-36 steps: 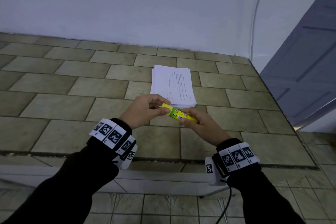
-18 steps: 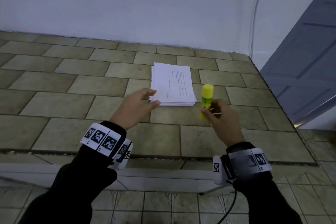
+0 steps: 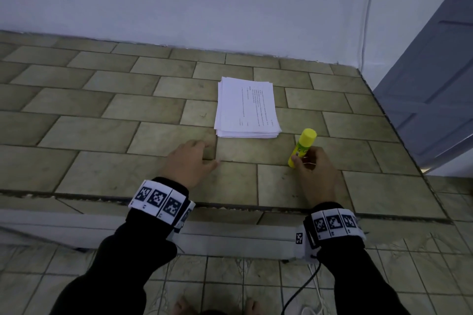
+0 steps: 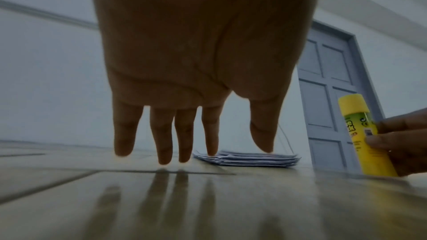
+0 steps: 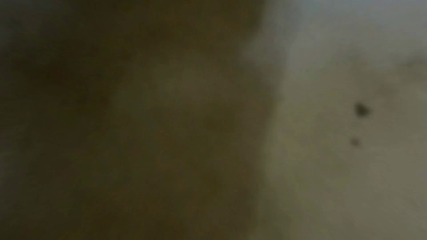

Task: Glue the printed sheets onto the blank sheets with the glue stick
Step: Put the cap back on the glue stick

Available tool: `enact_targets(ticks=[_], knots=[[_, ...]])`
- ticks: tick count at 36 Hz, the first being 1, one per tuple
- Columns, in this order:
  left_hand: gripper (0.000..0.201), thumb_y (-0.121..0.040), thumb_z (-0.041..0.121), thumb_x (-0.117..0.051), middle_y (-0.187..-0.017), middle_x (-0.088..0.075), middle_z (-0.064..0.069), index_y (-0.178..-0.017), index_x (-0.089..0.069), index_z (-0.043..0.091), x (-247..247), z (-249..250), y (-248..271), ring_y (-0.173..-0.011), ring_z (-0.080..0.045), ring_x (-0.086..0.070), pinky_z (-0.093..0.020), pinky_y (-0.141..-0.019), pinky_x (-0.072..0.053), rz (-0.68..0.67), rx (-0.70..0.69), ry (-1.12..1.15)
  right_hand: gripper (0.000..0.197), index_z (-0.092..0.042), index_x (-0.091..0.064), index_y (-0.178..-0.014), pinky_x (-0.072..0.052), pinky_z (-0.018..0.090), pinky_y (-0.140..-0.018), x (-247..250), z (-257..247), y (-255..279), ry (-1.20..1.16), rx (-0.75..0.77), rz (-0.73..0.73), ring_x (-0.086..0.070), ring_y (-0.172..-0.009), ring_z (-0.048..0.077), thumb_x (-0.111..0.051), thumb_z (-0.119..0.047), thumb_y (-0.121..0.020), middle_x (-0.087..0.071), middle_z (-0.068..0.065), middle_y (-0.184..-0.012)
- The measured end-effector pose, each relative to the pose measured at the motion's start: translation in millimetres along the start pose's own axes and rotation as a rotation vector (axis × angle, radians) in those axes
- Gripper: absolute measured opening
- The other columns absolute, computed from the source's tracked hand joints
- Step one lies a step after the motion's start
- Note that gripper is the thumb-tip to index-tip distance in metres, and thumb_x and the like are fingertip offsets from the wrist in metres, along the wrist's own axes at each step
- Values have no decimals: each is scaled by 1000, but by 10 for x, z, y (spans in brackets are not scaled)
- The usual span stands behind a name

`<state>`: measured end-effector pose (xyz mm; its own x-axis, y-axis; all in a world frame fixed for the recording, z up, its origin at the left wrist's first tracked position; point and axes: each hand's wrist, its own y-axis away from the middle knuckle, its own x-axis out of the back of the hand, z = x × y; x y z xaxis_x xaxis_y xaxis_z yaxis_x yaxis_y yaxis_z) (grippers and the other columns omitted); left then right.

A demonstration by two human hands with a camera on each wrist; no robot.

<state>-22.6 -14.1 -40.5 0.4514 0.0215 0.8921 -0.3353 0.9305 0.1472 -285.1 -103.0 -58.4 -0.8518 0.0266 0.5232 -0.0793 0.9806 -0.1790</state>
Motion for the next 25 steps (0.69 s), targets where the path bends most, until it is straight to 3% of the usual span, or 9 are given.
enact_targets(ticks=[3, 6, 9, 12, 16, 20, 25], knots=[[57, -93, 51, -55, -147, -42, -5, -138, -47, 16, -79, -28, 44, -131, -25, -41, -43, -108, -37, -30, -12, -85, 19, -15, -59, -103, -47, 22, -74, -61, 97, 23, -29, 8, -2, -61, -87, 13, -69, -22, -88, -65, -2, -96], [56, -93, 51, -53, -152, -35, -4, -138, -46, 19, -143, -31, 81, -137, -25, -34, -42, -112, -30, 19, -8, -123, 20, -14, -58, -104, -41, 14, -69, -92, 137, 32, -14, 36, 8, -60, -86, 12, -69, -21, -88, -65, -2, -96], [51, -93, 50, -52, -147, -39, -7, -133, -51, 18, -232, -68, 82, -137, -26, -32, -44, -113, -28, 116, -22, -117, 25, -13, -58, -106, -39, 8, -68, -104, 146, 34, -12, 52, 5, -60, -86, 13, -71, -18, -86, -63, -2, -96], [46, -92, 48, -55, -143, -44, -10, -125, -57, 15, -308, -117, 59, -138, -27, -33, -48, -113, -27, 214, -61, -104, 30, -11, -58, -108, -41, 12, -69, -102, 169, 36, 1, 72, 3, -60, -85, 14, -74, -15, -83, -62, -1, -97], [43, -94, 46, -54, -149, -41, -8, -125, -57, 15, -404, -133, 67, -145, -26, -26, -50, -118, -17, 283, -76, -88, 29, -13, -58, -107, -43, 18, -74, -100, 180, 40, 13, 82, -10, -61, -86, 15, -74, -13, -83, -63, -2, -95], [45, -96, 47, -51, -151, -39, -6, -127, -55, 16, -445, -153, 47, -144, -23, -28, -48, -119, -12, 291, -74, -83, 28, -11, -59, -107, -36, 3, -68, -98, 184, 33, 44, 81, -9, -59, -84, 12, -73, -14, -84, -62, -3, -94], [45, -96, 47, -51, -152, -38, -5, -128, -55, 17, -440, -140, 69, -143, -23, -29, -48, -119, -10, 280, -66, -74, 30, -10, -58, -110, -37, 6, -69, -91, 164, 65, 54, 69, -15, -60, -87, 15, -72, -15, -84, -62, -2, -96]])
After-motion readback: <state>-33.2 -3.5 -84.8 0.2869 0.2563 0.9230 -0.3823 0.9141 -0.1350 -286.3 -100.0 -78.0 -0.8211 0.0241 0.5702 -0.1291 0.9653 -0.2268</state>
